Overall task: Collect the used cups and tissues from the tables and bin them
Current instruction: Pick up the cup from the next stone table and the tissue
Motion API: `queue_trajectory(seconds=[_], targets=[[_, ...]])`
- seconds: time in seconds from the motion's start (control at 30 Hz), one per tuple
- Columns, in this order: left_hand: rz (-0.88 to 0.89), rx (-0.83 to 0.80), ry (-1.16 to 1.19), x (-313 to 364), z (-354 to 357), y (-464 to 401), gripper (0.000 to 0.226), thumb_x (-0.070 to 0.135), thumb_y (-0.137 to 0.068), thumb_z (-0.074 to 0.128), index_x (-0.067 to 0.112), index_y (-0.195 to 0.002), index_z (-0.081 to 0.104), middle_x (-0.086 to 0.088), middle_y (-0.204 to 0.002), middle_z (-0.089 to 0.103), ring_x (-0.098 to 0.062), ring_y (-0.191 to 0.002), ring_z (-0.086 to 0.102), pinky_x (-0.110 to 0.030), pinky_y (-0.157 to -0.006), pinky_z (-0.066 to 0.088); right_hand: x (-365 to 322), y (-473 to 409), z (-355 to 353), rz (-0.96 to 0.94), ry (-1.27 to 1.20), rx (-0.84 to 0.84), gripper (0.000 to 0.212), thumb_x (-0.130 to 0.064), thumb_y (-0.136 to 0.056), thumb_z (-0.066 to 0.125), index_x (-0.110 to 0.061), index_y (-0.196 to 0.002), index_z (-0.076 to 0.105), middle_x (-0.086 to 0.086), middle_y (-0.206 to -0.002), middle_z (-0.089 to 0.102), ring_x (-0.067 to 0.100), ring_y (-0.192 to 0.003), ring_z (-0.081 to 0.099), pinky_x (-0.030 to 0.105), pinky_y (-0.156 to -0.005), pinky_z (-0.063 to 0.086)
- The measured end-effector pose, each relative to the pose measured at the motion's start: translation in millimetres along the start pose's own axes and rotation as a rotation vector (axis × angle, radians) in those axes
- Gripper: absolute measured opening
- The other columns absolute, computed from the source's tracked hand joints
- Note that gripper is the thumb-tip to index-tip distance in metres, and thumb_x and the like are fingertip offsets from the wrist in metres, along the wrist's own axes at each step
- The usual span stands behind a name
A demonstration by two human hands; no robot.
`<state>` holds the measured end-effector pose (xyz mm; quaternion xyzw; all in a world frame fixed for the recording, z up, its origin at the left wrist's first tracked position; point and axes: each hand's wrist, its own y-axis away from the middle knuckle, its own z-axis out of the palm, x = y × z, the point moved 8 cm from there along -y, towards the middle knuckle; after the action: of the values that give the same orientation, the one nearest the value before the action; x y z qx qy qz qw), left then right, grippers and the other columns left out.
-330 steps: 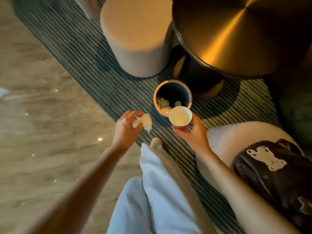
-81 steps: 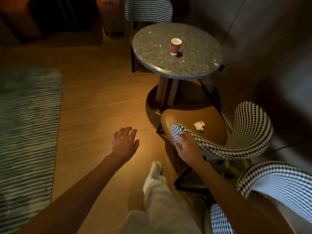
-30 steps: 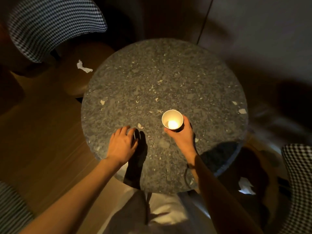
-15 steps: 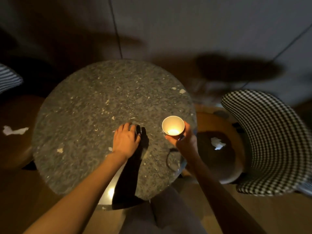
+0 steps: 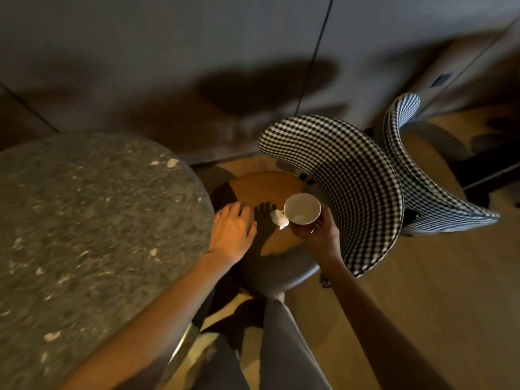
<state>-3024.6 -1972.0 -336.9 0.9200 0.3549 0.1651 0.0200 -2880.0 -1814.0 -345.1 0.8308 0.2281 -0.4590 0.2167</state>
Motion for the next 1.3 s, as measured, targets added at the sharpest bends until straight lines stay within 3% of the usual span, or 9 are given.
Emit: queue_trajectory(seconds=[0.07,0.17,0.37,0.53,0.73,0.83,0.93,1.0,1.3], targets=[[-0.011,-0.04,-0.013,14.5,25.4,-30.8,0.042,0.038,-0.095,0.044,0.017,-0.131,0.047,-0.004,-0.135,0.047,-0.024,-0.127,0.041,-0.039,-0.103,0.037,21.6,-29.2,-3.8,0.033,-0.01,-0.021,0.078,-0.022,-0.061,0.088,-0.013,-0.129,0.05,0.007,-0.123,0.062,0.022,-0.114,0.059,0.041,-0.093,0.053],[-0.038,-0.109,-0.032,20.0,68.5,-68.7,0.045,0.04,-0.095,0.043,0.017,-0.134,0.044,-0.005,-0.136,0.046,-0.024,-0.128,0.041,-0.039,-0.104,0.036,54.3,-69.6,-3.7,0.06,0.026,-0.012,0.08,-0.018,-0.063,0.088,-0.005,-0.132,0.048,0.012,-0.124,0.061,0.026,-0.115,0.058,0.04,-0.093,0.052],[-0.088,-0.229,-0.016,16.2,175.8,-127.5,0.05,0.041,-0.093,0.047,0.017,-0.136,0.041,-0.005,-0.139,0.043,-0.024,-0.129,0.04,-0.038,-0.105,0.035,156.9,-111.0,18.7,0.299,-0.005,0.031,0.082,-0.029,-0.063,0.087,-0.02,-0.133,0.045,-0.001,-0.124,0.059,0.021,-0.119,0.054,0.041,-0.099,0.046],[-0.126,-0.263,0.124,11.3,271.8,-167.6,0.051,0.032,-0.088,0.056,0.017,-0.135,0.042,-0.006,-0.137,0.045,-0.027,-0.125,0.041,-0.042,-0.103,0.034,226.6,-137.9,53.2,0.358,-0.004,0.086,0.074,-0.022,-0.064,0.087,-0.011,-0.128,0.051,0.001,-0.12,0.062,0.01,-0.106,0.056,0.014,-0.085,0.043],[-0.038,-0.285,0.028,11.2,355.9,-188.3,0.068,0.041,-0.085,0.062,0.02,-0.143,0.033,-0.004,-0.149,0.032,-0.027,-0.139,0.026,-0.041,-0.108,0.032,274.5,-156.8,89.4,0.369,-0.063,0.175,0.064,-0.023,-0.067,0.085,-0.015,-0.123,0.055,0.004,-0.118,0.066,0.019,-0.108,0.063,0.036,-0.092,0.052],[0.021,-0.164,0.013,17.8,355.5,-194.3,0.046,0.027,-0.079,0.071,0.016,-0.122,0.057,-0.007,-0.129,0.054,-0.029,-0.125,0.047,-0.041,-0.094,0.045,283.0,-155.1,102.7,0.363,-0.101,0.172,0.056,-0.025,-0.07,0.084,-0.027,-0.118,0.054,-0.005,-0.116,0.065,0.013,-0.107,0.062,0.037,-0.094,0.052],[0.035,-0.124,0.089,22.1,346.8,-192.7,0.033,0.018,-0.082,0.067,0.014,-0.114,0.062,-0.009,-0.119,0.059,-0.031,-0.116,0.052,-0.04,-0.087,0.046,277.0,-147.5,100.8,0.35,-0.126,0.177,0.062,-0.029,-0.067,0.086,-0.03,-0.119,0.052,-0.024,-0.105,0.06,-0.007,-0.099,0.055,0.005,-0.084,0.044],[0.017,-0.094,0.143,22.5,330.5,-187.2,0.034,0.02,-0.085,0.065,0.015,-0.118,0.06,-0.008,-0.123,0.057,-0.03,-0.115,0.052,-0.038,-0.087,0.045,262.4,-141.9,89.5,0.342,-0.146,0.189,0.068,-0.027,-0.064,0.087,-0.028,-0.122,0.051,-0.03,-0.1,0.054,-0.012,-0.094,0.051,-0.003,-0.076,0.039],[0.016,-0.011,0.461,65.8,169.1,-104.9,0.036,0.027,-0.086,0.065,0.024,-0.121,0.057,-0.001,-0.117,0.056,-0.026,-0.108,0.054,-0.039,-0.081,0.05,134.0,-41.2,-22.2,0.187,-0.142,0.18,0.073,-0.049,-0.056,0.082,-0.037,-0.121,0.05,-0.015,-0.114,0.062,-0.003,-0.106,0.057,0.023,-0.086,0.051]])
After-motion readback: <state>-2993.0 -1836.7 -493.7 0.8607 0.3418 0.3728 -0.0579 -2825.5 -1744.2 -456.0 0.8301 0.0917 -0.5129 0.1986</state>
